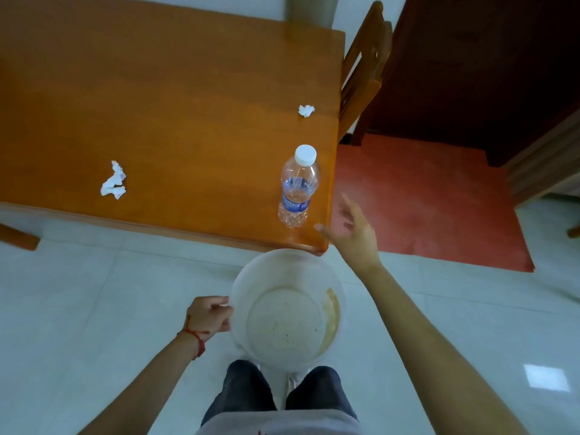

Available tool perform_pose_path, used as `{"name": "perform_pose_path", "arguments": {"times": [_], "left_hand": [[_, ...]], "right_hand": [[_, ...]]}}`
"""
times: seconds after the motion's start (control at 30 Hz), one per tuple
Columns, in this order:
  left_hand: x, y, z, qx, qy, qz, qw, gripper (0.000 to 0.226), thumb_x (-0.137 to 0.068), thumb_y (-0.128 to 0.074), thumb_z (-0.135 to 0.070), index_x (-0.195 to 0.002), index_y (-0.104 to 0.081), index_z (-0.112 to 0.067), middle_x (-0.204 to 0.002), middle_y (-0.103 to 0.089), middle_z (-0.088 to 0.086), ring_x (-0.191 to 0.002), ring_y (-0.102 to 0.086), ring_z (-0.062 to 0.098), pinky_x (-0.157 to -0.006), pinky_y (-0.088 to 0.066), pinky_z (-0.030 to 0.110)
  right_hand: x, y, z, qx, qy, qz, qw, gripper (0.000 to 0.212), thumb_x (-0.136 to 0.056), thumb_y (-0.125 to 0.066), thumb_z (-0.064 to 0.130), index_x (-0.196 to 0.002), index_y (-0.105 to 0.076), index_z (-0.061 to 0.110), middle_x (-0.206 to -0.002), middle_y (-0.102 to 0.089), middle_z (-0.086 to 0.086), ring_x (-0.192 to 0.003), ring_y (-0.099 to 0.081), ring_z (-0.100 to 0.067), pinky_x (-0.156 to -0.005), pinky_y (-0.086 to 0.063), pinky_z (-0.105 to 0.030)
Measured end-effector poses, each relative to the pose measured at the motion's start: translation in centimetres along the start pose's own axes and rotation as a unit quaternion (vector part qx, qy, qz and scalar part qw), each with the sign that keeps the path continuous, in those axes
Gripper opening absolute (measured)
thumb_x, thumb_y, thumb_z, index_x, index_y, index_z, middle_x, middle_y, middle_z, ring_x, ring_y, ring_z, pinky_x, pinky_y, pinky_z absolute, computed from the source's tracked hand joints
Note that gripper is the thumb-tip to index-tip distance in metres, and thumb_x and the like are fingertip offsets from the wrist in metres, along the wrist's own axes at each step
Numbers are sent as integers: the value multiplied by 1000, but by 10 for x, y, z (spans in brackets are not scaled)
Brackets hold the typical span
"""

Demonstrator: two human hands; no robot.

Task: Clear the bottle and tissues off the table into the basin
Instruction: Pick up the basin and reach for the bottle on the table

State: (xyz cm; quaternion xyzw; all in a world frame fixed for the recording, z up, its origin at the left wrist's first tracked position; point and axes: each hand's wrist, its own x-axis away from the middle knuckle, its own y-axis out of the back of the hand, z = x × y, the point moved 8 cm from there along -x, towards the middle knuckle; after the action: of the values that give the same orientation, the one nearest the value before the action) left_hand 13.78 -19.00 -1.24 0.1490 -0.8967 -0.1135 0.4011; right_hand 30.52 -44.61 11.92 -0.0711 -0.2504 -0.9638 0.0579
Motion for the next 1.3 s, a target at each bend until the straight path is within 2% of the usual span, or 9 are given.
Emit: {"name": "perform_pose_path", "arguments": {"times": [0.13, 0.23, 0.47, 0.6, 0.73, 0.9, 0.97, 1.17, 1.3], "left_hand": [[2, 0, -4, -6, -9, 7, 1000, 34, -76, -56, 5, -108, -65, 3, -57, -62, 6, -61, -59, 18, -56, -58, 22], [3, 2, -6, -5, -11, 6, 1000, 37, -77, -56, 4, -113, -61, 2, -61, -63, 8, -63, -61, 18, -55, -57, 19], [1, 3, -7, -15, -20, 9, 1000, 44, -77, -57, 0, -121, -55, 1, -71, -65, 10, -67, -64, 18, -77, -56, 33], [-1, 3, -5, -23, -29, 13, 999, 45, -79, -57, 0, -123, -53, 2, -77, -65, 13, -74, -64, 24, -81, -56, 37], [-3, 2, -8, -35, -44, 22, 998, 43, -80, -56, 1, -123, -53, 3, -75, -63, 11, -72, -62, 22, -81, -56, 37], [-8, 6, -1, -24, -30, 33, 999, 38, -78, -57, 5, -116, -58, 6, -76, -61, 12, -61, -56, 17, -51, -56, 18], [-10, 7, 1, -22, -36, 42, 998, 38, -78, -59, 5, -115, -60, 5, -79, -63, 12, -62, -58, 19, -51, -56, 17], [-8, 3, 2, -65, -71, 63, 993, 33, -76, -60, 4, -109, -65, -1, -54, -64, -8, -59, -60, 16, -51, -56, 16], [-5, -8, 4, -87, -76, 94, 989, 33, -77, -58, 4, -109, -65, 0, -68, -65, 4, -63, -60, 18, -57, -58, 22]], "right_hand": [[-31, -26, 39, -37, 53, 9, 998, 92, -69, -78, 25, -142, -22, 23, -148, -35, 2, -133, -35, -14, -108, -36, -37], [-39, -35, 52, -57, 67, 3, 996, 87, -71, -76, 24, -141, -24, 22, -145, -38, 3, -129, -40, -13, -103, -41, -34], [-23, -25, 55, -55, 62, -14, 996, 71, -69, -78, 24, -129, -40, 21, -124, -56, 3, -105, -53, -12, -81, -47, -19], [12, -25, 27, -65, 20, 24, 997, 64, -67, -79, 21, -123, -48, 19, -113, -62, 3, -100, -61, -14, -85, -53, -30], [47, -46, -13, -11, -30, 89, 996, 63, -70, -78, 23, -124, -46, 21, -116, -62, 0, -101, -59, -18, -91, -50, -35], [80, -72, -58, 75, -93, 157, 980, 76, -71, -75, 36, -134, -34, 25, -129, -54, -1, -115, -52, -22, -100, -42, -37], [90, -76, -69, 93, -108, 167, 975, 78, -72, -73, 38, -136, -30, 27, -133, -51, 0, -119, -50, -22, -101, -41, -38], [107, -63, -74, 123, -109, 110, 980, 73, -76, -69, 43, -137, -30, 30, -136, -50, 2, -120, -48, -17, -99, -40, -33], [125, -47, -79, 127, -103, 51, 985, 71, -76, -68, 42, -137, -33, 27, -139, -47, 3, -123, -46, -15, -101, -38, -30]]}}
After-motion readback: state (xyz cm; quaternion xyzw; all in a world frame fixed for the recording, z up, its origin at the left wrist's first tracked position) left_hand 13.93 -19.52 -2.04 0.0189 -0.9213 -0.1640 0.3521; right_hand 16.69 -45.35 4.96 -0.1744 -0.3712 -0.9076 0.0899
